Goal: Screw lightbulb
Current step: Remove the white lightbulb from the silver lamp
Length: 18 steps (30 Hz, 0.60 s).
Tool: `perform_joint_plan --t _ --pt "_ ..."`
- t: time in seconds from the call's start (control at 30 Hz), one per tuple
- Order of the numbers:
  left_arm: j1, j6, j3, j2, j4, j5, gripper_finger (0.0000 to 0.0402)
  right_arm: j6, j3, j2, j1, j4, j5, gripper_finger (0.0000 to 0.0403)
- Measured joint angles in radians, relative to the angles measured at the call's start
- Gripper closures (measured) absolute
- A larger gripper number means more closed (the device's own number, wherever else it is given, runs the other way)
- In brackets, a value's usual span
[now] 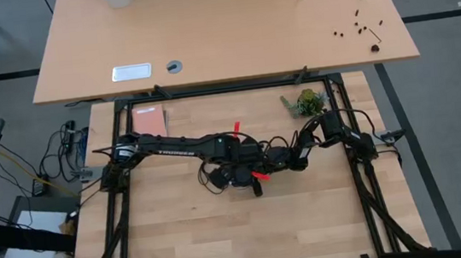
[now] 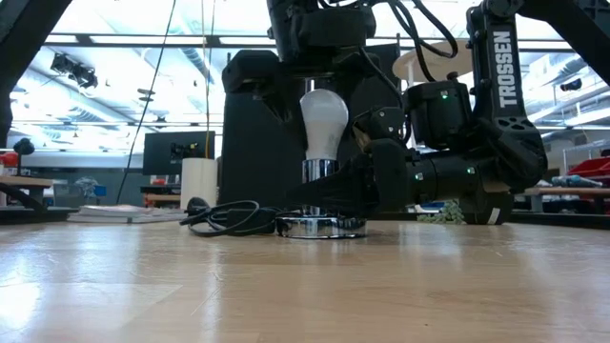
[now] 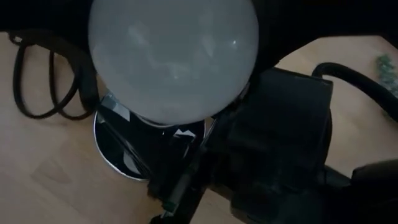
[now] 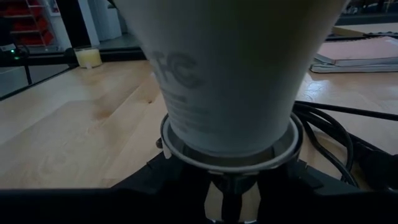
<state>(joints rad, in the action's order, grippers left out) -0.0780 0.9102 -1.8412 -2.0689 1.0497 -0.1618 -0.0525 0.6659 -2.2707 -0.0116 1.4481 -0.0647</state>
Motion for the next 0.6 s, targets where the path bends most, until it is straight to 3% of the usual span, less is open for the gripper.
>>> perform_joint_plan --t 0.23,0.6 --pt "-0.001 -0.186 0.001 0.0 0.001 0.011 0.0132 0.001 0.0 0.0 0.0 -0.001 0.0 0.0221" --pt "-0.001 -0.836 0.002 0.0 -0.001 0.037 0.0131 -0.002 0.0 0.0 0.0 -0.001 -0.001 0.0221"
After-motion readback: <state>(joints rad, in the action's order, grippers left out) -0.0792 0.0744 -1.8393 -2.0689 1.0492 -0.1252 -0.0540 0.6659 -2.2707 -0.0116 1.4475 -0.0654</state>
